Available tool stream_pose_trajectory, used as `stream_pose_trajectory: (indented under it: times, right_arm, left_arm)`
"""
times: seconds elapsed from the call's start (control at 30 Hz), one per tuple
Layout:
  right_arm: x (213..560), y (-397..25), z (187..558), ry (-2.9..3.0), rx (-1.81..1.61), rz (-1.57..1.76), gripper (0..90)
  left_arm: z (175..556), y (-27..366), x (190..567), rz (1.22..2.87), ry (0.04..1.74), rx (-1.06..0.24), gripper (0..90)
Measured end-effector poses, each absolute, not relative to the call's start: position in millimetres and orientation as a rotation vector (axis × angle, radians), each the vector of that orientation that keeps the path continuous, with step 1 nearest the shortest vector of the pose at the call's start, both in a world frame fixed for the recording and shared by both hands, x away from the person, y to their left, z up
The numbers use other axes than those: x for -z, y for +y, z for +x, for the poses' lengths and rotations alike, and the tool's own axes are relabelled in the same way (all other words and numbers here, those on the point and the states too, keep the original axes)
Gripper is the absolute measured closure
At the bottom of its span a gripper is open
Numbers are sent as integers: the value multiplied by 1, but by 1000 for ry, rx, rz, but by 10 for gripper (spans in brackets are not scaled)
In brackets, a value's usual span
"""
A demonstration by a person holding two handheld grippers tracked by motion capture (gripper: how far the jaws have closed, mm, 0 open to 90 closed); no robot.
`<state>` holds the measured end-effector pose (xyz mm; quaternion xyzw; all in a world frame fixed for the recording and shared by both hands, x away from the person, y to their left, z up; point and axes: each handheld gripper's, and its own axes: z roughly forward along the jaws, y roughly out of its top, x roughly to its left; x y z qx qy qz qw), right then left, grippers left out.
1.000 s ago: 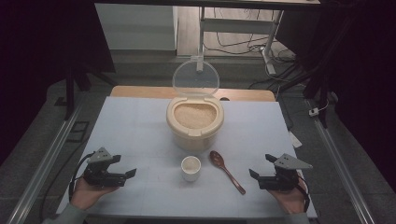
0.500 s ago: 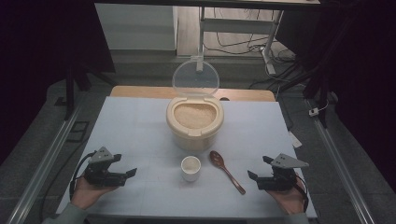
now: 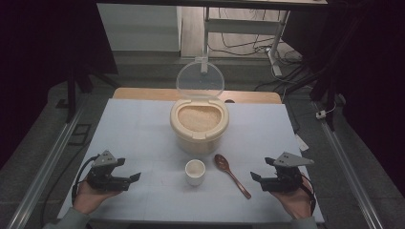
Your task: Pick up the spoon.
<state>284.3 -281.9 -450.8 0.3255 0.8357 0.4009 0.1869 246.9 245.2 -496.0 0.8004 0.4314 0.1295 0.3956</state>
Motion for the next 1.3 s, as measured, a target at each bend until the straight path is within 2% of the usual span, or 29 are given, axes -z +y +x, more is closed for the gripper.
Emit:
stream_pose_trajectory:
  times: [0.53,1.3]
  right_arm:
    - [429,-236,300,2485,-941,949,278]
    - [466,-214,308,2670,-614,1060,354]
  left_arm:
    - [248,242,498,2060,1079,-333,148]
    - [247,237,502,2088,1071,-316,148]
